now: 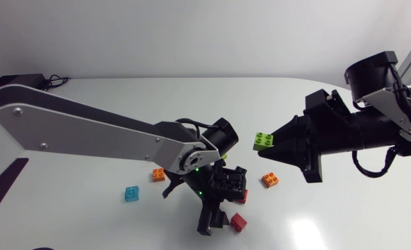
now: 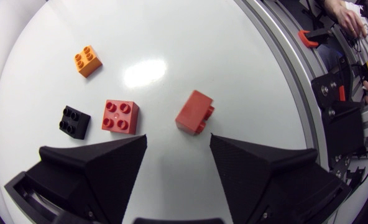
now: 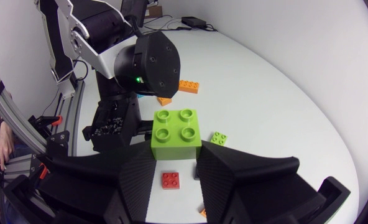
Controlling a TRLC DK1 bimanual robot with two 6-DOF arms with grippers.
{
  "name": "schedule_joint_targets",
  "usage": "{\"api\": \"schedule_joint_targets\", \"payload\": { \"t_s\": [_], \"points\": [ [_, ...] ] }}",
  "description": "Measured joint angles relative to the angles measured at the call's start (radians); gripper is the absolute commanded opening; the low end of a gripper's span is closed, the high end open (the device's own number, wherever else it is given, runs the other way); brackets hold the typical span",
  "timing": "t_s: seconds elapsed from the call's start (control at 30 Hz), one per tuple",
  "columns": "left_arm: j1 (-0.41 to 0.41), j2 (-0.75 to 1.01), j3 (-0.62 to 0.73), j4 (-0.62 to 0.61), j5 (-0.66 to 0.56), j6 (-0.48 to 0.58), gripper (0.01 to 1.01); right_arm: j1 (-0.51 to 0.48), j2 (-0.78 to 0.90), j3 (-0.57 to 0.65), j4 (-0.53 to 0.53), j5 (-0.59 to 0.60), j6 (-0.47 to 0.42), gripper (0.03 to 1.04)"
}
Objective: Separate the duplo bricks
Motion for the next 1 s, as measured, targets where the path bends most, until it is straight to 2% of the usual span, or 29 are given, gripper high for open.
{"api": "schedule_joint_targets", "payload": {
  "t_s": [0.37,0.73,0.83,1.0],
  "points": [
    [-0.002,-0.006,-0.003,0.002,-0.004,-0.014,0.859,-0.006,-0.013,-0.006,-0.016,-0.008,0.000,0.27],
    [-0.057,-0.090,-0.053,0.007,0.023,-0.010,0.818,-0.005,-0.025,-0.014,-0.022,-0.011,0.000,0.27],
    [-0.041,-0.135,-0.071,0.005,0.024,-0.010,0.820,0.009,0.008,-0.013,0.000,0.005,0.001,0.27],
    [0.042,-0.254,-0.095,-0.050,0.025,0.010,0.820,0.028,0.190,0.022,0.106,0.059,0.031,0.27]
  ]
}}
